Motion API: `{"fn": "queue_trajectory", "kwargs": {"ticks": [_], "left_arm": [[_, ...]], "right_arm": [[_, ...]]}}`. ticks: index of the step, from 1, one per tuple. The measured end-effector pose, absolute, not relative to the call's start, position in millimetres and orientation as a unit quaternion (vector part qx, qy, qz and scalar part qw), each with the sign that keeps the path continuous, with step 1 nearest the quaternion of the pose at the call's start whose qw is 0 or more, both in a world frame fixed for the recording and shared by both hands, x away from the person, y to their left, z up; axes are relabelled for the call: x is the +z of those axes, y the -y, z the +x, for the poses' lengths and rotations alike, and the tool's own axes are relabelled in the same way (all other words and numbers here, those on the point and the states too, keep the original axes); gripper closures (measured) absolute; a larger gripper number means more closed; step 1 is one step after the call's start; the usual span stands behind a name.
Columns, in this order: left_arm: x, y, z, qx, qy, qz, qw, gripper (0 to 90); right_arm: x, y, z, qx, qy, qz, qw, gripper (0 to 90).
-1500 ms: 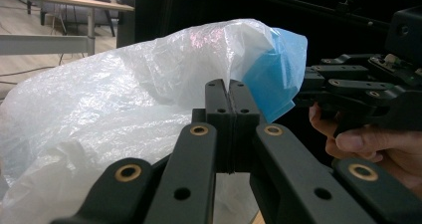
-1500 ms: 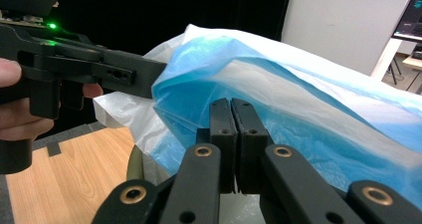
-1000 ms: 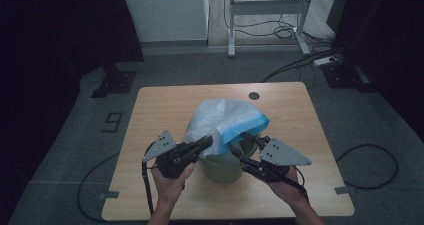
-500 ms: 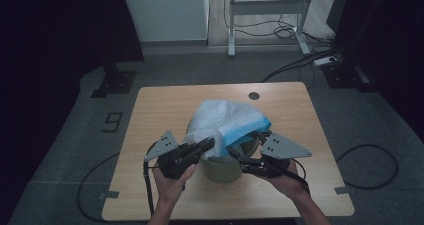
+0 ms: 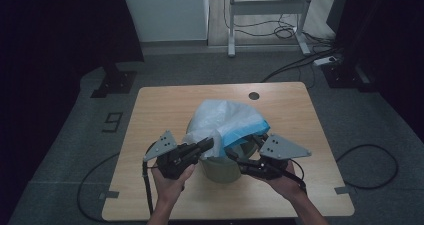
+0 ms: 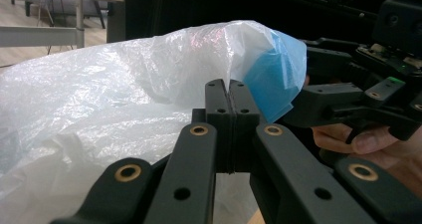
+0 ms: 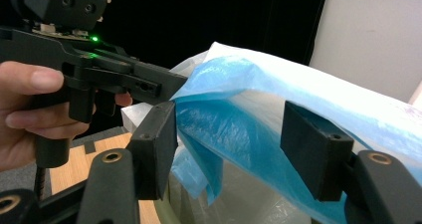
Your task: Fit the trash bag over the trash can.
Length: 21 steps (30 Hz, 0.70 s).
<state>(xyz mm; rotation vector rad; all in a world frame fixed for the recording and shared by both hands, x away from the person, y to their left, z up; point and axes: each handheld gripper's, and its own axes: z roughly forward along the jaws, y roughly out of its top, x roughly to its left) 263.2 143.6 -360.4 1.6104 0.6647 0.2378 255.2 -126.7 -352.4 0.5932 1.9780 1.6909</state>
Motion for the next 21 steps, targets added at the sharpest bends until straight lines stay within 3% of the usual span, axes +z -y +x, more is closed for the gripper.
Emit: {"fn": "queue_trajectory", "kwargs": {"ticks": [12, 15, 21], "left_arm": [[-359.7, -139.6, 263.7, 0.103, -0.289, 0.707, 0.637, 89.2], [-359.3, -140.2, 263.6, 0.103, -0.288, 0.707, 0.638, 89.2], [-359.3, -138.6, 263.1, 0.102, -0.286, 0.708, 0.638, 89.2]], "right_arm": [[-352.5, 126.9, 252.9, 0.609, -0.724, 0.217, 0.24, 44.6], [-353.7, 129.8, 253.3, 0.608, -0.724, 0.219, 0.243, 50.0], [-355.0, 127.4, 252.3, 0.604, -0.735, 0.196, 0.238, 69.0]]}}
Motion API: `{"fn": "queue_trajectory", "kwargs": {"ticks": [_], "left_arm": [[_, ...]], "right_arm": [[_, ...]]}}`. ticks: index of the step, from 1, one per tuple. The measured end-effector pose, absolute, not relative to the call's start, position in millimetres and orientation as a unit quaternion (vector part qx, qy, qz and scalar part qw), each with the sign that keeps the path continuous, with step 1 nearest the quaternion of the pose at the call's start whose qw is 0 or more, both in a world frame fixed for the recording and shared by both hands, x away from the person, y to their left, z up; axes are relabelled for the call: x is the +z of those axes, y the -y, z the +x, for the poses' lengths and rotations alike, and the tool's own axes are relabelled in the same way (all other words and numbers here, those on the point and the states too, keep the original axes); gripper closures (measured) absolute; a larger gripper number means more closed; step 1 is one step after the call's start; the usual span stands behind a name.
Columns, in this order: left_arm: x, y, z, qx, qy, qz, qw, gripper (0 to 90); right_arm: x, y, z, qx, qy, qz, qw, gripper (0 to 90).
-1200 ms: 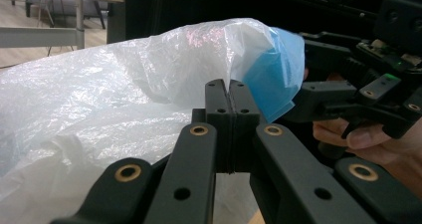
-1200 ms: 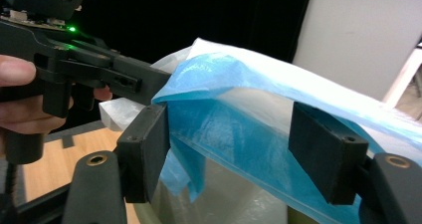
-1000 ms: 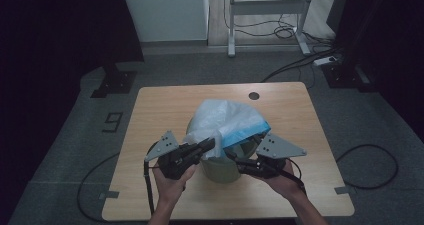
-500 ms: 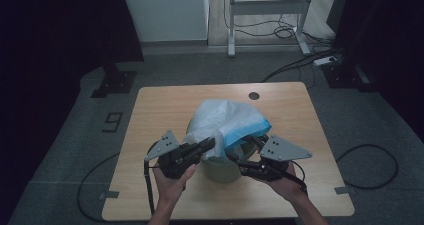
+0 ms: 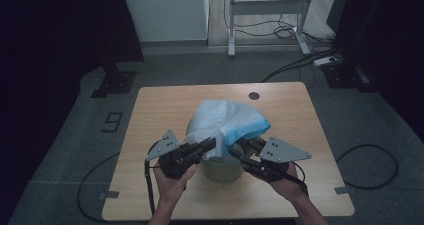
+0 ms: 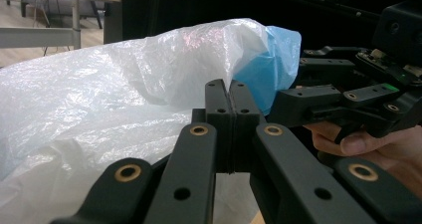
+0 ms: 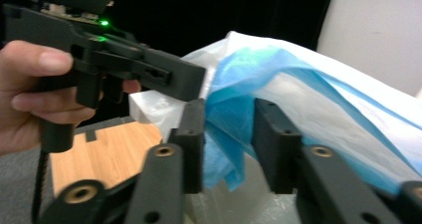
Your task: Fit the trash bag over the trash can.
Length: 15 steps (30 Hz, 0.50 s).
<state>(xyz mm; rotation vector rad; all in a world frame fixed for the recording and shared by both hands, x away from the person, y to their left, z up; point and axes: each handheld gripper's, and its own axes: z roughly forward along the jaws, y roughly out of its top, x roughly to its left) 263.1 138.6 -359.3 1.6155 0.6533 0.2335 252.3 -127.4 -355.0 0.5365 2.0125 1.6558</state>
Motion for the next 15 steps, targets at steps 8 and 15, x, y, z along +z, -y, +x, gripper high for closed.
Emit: {"fn": "queue_trajectory", "kwargs": {"ticks": [8, 15], "left_arm": [[-360.1, -140.2, 263.7, 0.095, -0.281, 0.706, 0.643, 89.2], [-360.2, -146.8, 264.0, 0.085, -0.278, 0.698, 0.654, 89.3]], "right_arm": [[-354.5, 129.1, 252.5, 0.607, -0.74, 0.183, 0.226, 89.1], [-355.0, 136.0, 256.1, 0.62, -0.729, 0.196, 0.214, 89.3]]}}
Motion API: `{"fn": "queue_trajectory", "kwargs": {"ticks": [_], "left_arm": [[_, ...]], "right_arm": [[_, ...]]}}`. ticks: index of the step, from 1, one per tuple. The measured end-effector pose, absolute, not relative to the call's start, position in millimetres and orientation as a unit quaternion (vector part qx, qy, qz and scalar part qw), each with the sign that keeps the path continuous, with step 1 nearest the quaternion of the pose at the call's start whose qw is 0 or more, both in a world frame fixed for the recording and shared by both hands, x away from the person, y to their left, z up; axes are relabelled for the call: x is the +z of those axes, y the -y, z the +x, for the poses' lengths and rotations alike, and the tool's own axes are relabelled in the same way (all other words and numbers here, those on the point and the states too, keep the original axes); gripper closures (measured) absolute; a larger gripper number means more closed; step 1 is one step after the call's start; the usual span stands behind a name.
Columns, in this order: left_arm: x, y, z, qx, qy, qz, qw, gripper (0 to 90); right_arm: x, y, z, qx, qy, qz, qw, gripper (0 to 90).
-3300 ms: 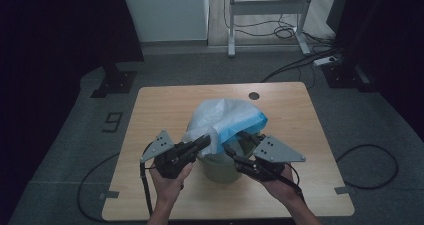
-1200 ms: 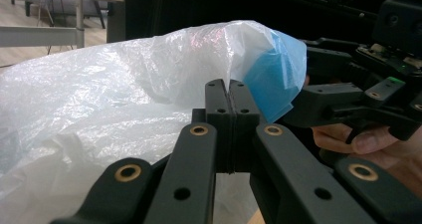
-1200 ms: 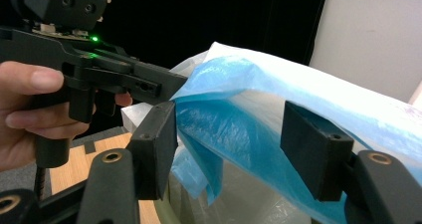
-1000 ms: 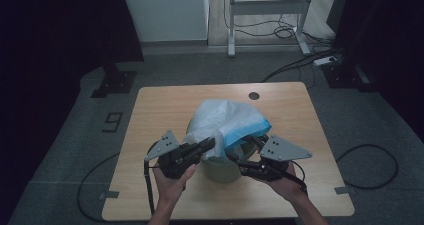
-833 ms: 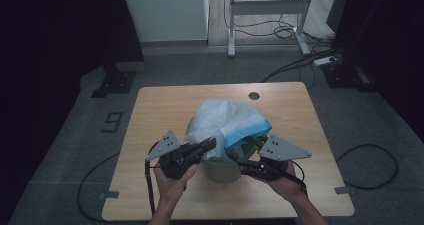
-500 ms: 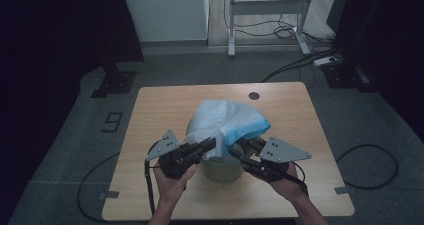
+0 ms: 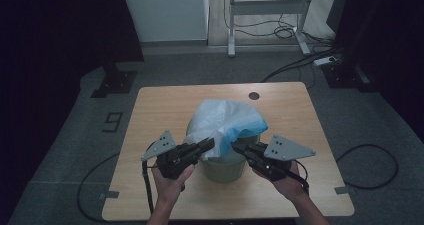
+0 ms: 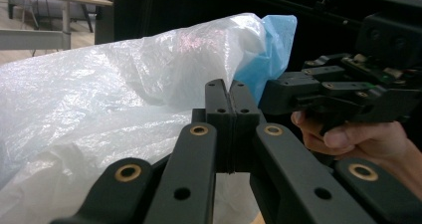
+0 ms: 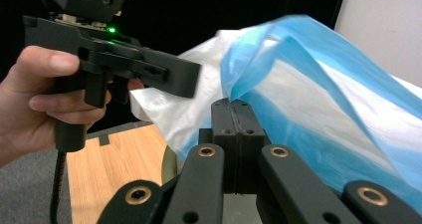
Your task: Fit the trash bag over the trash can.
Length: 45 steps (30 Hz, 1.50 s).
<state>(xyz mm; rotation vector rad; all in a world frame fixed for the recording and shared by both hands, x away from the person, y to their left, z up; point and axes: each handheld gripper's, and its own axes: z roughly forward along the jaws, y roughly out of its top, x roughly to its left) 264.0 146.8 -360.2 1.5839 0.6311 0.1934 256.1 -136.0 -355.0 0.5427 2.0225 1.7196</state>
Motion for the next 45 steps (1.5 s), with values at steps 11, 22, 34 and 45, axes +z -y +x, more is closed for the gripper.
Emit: {"fn": "queue_trajectory", "kwargs": {"ticks": [11, 22, 34, 45], "left_arm": [[-359.6, -155.0, 265.4, 0.067, -0.27, 0.689, 0.67, 89.3], [-357.0, -172.1, 268.0, 0.067, -0.284, 0.672, 0.681, 89.5], [-356.6, -199.8, 271.7, 0.064, -0.309, 0.64, 0.701, 89.5], [-371.9, -194.7, 278.6, 0.043, -0.321, 0.651, 0.687, 89.4]], "right_arm": [[-358.7, 144.0, 260.3, 0.621, -0.722, 0.218, 0.217, 89.3], [-361.5, 156.7, 262.1, 0.618, -0.713, 0.238, 0.23, 89.4], [-369.0, 205.1, 262.4, 0.597, -0.698, 0.292, 0.267, 89.4], [-384.4, 230.7, 291.1, 0.547, -0.688, 0.365, 0.308, 89.1]]}}
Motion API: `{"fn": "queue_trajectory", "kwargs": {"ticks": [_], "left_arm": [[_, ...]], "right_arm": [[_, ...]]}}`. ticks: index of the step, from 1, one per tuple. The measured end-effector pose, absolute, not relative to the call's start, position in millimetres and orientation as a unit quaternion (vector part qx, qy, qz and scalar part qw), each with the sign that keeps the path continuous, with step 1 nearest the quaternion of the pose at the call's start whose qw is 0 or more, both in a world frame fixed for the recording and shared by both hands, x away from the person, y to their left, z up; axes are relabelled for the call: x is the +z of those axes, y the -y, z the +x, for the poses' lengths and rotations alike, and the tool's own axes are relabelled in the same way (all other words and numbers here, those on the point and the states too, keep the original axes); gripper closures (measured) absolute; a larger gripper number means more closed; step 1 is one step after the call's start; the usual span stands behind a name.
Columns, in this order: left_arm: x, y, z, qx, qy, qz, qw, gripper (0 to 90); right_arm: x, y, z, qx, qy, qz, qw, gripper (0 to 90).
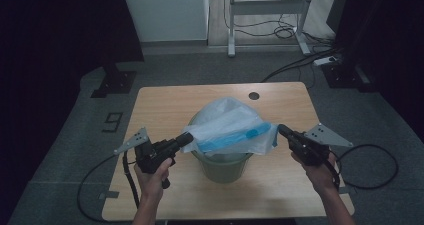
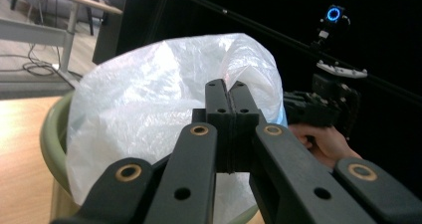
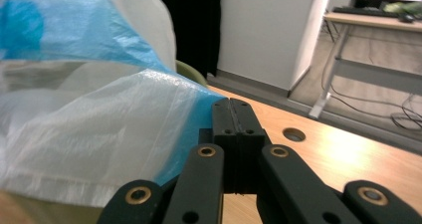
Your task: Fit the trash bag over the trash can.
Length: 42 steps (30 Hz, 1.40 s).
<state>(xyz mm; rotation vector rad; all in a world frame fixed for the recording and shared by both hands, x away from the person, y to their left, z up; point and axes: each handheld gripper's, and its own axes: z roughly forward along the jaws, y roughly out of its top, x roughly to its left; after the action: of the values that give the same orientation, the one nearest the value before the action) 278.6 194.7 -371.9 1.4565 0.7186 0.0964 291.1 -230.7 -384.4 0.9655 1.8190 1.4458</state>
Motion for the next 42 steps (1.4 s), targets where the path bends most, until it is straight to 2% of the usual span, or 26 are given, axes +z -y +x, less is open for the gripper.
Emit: {"fn": "queue_trajectory", "kwargs": {"ticks": [3, 6, 7, 11, 16, 26, 34, 42], "left_arm": [[-374.1, -190.0, 279.3, 0.041, -0.32, 0.655, 0.683, 89.5], [-374.4, -184.3, 280.5, 0.039, -0.32, 0.66, 0.678, 89.5], [-374.0, -182.4, 280.5, 0.039, -0.319, 0.661, 0.678, 89.4], [-372.0, -176.3, 279.8, 0.041, -0.318, 0.663, 0.677, 89.4], [-371.7, -174.0, 279.6, 0.04, -0.318, 0.662, 0.678, 89.5], [-373.1, -174.7, 279.8, 0.038, -0.321, 0.656, 0.682, 89.4], [-374.1, -176.1, 278.5, 0.038, -0.321, 0.655, 0.683, 89.4], [-375.1, -176.0, 278.3, 0.038, -0.32, 0.654, 0.685, 89.4]], "right_arm": [[-385.9, 228.8, 287.3, 0.557, -0.674, 0.371, 0.311, 74.2], [-380.0, 222.6, 270.0, 0.579, -0.661, 0.352, 0.322, 63.4], [-377.5, 221.2, 265.6, 0.584, -0.659, 0.347, 0.323, 62.7], [-368.7, 212.4, 244.5, 0.604, -0.661, 0.318, 0.311, 61.4], [-377.9, 200.3, 235.3, 0.6, -0.676, 0.311, 0.293, 59.5], [-393.3, 180.7, 248.8, 0.605, -0.678, 0.329, 0.255, 55.1], [-390.4, 173.6, 257.8, 0.616, -0.667, 0.341, 0.243, 55.5], [-389.4, 173.7, 261.9, 0.617, -0.659, 0.35, 0.251, 56.8]]}}
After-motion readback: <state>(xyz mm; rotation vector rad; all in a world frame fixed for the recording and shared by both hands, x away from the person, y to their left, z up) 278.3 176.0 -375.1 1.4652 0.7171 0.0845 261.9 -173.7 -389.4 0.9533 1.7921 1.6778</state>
